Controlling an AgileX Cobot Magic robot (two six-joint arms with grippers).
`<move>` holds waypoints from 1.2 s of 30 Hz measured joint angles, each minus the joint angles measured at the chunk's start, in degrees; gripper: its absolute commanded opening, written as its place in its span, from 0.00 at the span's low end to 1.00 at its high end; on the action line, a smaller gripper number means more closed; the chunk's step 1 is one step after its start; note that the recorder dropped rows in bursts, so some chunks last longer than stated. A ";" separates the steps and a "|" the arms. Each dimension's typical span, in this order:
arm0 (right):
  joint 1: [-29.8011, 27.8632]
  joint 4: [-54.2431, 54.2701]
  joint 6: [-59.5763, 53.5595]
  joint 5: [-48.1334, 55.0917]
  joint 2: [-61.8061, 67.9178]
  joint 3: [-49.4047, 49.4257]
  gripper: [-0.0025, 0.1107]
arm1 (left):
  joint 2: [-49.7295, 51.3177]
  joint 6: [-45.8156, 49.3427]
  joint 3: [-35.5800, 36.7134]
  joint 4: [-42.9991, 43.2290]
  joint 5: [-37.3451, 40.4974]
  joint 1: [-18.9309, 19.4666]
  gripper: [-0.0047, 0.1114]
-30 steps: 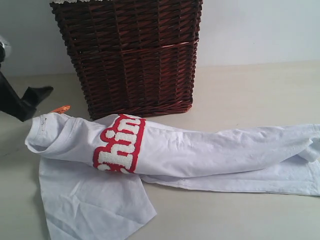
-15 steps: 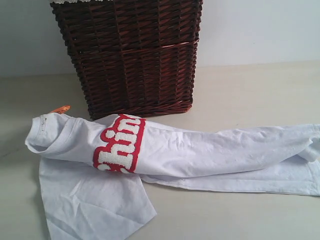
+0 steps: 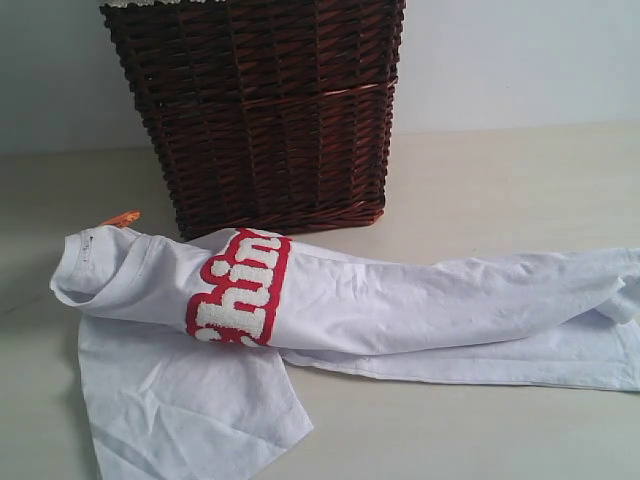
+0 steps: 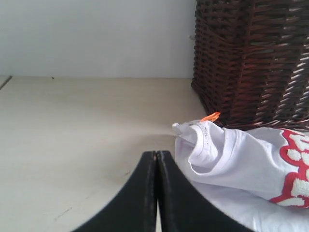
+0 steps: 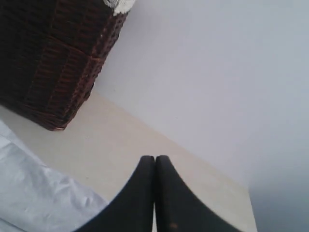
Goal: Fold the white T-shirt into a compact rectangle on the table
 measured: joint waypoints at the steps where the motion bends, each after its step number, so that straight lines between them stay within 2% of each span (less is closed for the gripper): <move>1: 0.00 0.00 0.14 0.66 -1.50 0.00 0.02 | -0.49 0.00 0.00 0.00 0.00 0.00 0.04; 7: 0.00 -0.12 0.97 4.54 -7.27 0.00 0.02 | -1.83 0.00 0.82 0.10 -0.24 0.00 0.04; 12: 0.00 -2.64 2.63 5.47 -8.69 0.00 0.02 | -4.82 0.00 5.62 1.48 -0.58 0.00 0.04; 19: 0.00 -13.61 17.11 7.71 -8.79 0.50 0.02 | -8.89 0.00 15.52 1.60 -5.44 0.00 0.04; 22: 1.83 -14.95 18.40 7.80 -8.39 6.12 0.02 | -8.89 0.18 16.53 1.68 -8.38 0.00 0.04; 24: 3.24 -13.36 15.70 3.04 -5.69 11.27 0.02 | -8.89 0.18 16.53 1.82 -8.56 0.00 0.04; 25: 3.53 -10.71 11.16 -0.77 -1.83 14.35 0.02 | -8.89 0.18 16.53 1.82 -8.56 0.00 0.04; 28: 3.62 -7.90 4.21 -3.20 9.29 15.09 0.02 | -8.89 0.18 16.53 1.82 -8.56 0.00 0.04; 30: 4.17 -7.66 3.44 -0.86 20.19 12.90 0.02 | -8.89 0.18 16.53 1.82 -8.56 0.00 0.04; 31: 5.62 -7.66 3.39 0.93 27.64 10.86 0.02 | -8.89 0.18 16.53 1.82 -8.56 0.00 0.04; 36: 13.17 -7.66 -1.08 7.03 47.89 3.83 0.02 | -8.89 0.18 16.53 2.06 -8.65 0.00 0.04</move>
